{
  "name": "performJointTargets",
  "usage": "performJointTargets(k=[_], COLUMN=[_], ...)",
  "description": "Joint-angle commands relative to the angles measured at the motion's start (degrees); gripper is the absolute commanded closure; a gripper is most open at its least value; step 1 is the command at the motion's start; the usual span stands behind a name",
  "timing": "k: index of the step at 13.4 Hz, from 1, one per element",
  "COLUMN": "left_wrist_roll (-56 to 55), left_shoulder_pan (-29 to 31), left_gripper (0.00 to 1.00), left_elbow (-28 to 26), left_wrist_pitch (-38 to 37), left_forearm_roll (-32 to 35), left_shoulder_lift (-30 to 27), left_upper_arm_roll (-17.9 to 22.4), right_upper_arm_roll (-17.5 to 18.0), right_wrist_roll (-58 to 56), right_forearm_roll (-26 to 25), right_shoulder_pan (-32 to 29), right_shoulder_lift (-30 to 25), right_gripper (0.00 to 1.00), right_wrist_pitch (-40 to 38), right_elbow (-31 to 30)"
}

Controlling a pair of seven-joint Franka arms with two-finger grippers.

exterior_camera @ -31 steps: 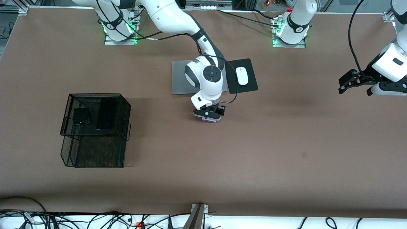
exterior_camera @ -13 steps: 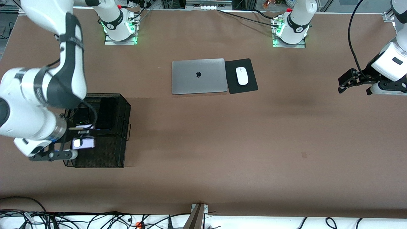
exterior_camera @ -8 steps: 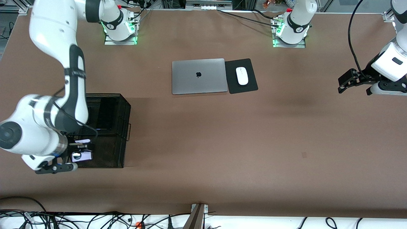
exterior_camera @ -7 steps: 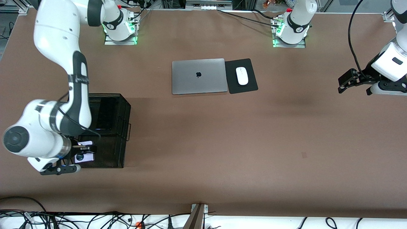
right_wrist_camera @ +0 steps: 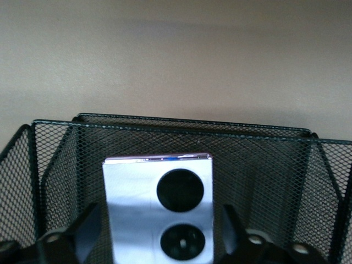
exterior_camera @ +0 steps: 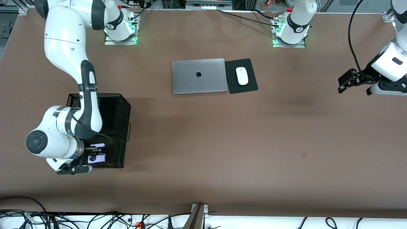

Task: Place phones with both arms
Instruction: 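Lower the lavender phone into the back pocket and open the right gripper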

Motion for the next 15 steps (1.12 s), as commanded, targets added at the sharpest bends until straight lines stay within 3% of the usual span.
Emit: performJointTargets(k=[1,5,11,13,15], left_wrist_roll=[1.0,1.1,0.9,0.9,0.9], left_shoulder_pan=[-0.1,0.0,0.0,0.0,0.0], left_gripper=[0.00,0.00,0.00,0.00,0.00], left_elbow=[1.7,1.7,1.7,1.7,1.7], left_wrist_pitch=[-1.4,-1.4,-1.4,-1.4,-1.3], left_forearm_roll=[1.3,1.2,1.2,1.2,1.3], left_shoulder_lift=[0.7,0.7,0.7,0.7,0.8], left_upper_arm_roll=[-0.1,0.4,0.4,0.4,0.4], right_upper_arm_roll=[0.0,-3.5,-3.7,-3.0,0.1], right_wrist_roll=[-0.9,-1.3,-1.1,-0.4,0.9], right_forearm_roll=[1.2,0.6,-8.3,-11.5,-15.8], right_shoulder_pan=[-0.2,0.8,2.6,3.3,3.1], right_shoulder_lift=[-2.6,-9.1,-20.8,-27.1,-35.8], right_gripper=[0.00,0.00,0.00,0.00,0.00], right_wrist_pitch=[-0.3,-9.3,-21.5,-21.2,-17.8], right_elbow=[-0.5,-0.3,-2.5,-8.8,-18.1])
